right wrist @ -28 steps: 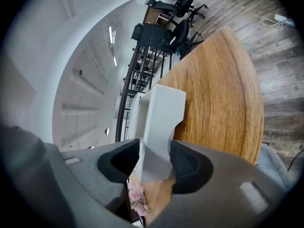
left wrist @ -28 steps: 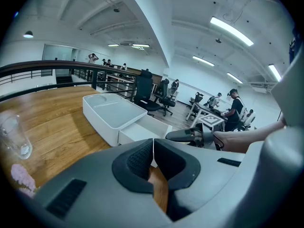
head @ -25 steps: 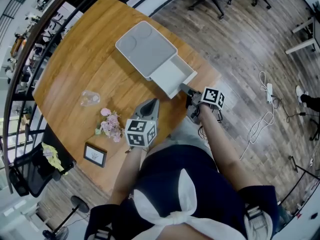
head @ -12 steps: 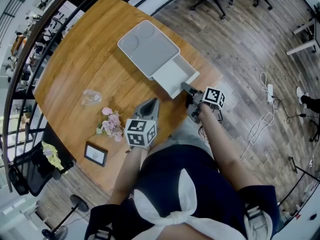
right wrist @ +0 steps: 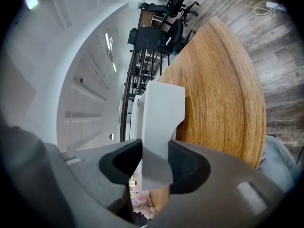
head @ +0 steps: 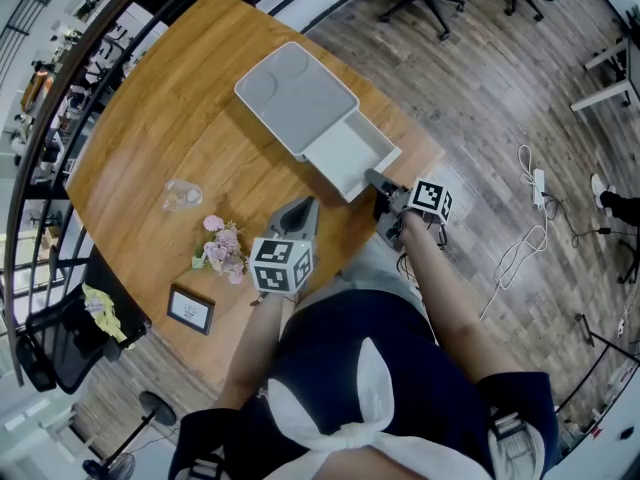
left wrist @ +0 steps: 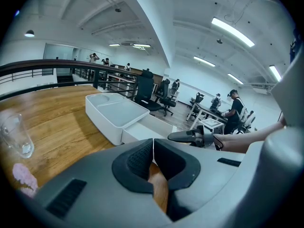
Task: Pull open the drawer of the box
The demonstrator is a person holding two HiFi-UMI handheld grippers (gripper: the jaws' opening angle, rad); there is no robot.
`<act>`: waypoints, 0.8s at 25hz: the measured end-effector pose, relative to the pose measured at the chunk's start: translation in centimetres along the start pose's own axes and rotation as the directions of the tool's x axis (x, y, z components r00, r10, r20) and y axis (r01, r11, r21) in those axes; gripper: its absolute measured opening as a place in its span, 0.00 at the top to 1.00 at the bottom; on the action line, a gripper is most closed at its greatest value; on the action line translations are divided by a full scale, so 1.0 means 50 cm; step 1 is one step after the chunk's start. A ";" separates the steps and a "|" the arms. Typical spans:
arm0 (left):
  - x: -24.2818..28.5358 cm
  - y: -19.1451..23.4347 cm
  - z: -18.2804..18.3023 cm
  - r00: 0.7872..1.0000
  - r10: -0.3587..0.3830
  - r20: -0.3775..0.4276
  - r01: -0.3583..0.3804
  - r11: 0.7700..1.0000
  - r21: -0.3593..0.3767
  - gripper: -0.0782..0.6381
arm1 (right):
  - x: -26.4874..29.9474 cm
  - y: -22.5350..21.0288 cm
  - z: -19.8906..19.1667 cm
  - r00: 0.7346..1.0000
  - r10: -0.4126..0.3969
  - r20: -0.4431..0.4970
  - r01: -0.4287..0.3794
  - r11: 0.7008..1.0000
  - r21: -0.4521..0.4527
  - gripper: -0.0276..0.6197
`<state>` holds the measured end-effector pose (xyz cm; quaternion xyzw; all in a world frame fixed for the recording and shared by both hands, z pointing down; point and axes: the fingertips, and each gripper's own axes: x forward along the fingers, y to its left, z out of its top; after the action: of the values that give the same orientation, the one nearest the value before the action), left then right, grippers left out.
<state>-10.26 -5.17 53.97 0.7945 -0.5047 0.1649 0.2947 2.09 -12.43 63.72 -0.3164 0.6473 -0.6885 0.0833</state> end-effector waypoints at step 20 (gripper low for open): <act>0.002 -0.028 -0.004 1.000 -0.007 -0.006 0.008 1.000 0.024 0.86 | -0.034 -0.015 -0.005 1.000 -0.002 0.002 0.002 1.000 -0.003 0.69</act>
<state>-8.93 -4.67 53.74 0.7995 -0.4988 0.1721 0.2870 3.53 -11.21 63.88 -0.3178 0.6479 -0.6873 0.0827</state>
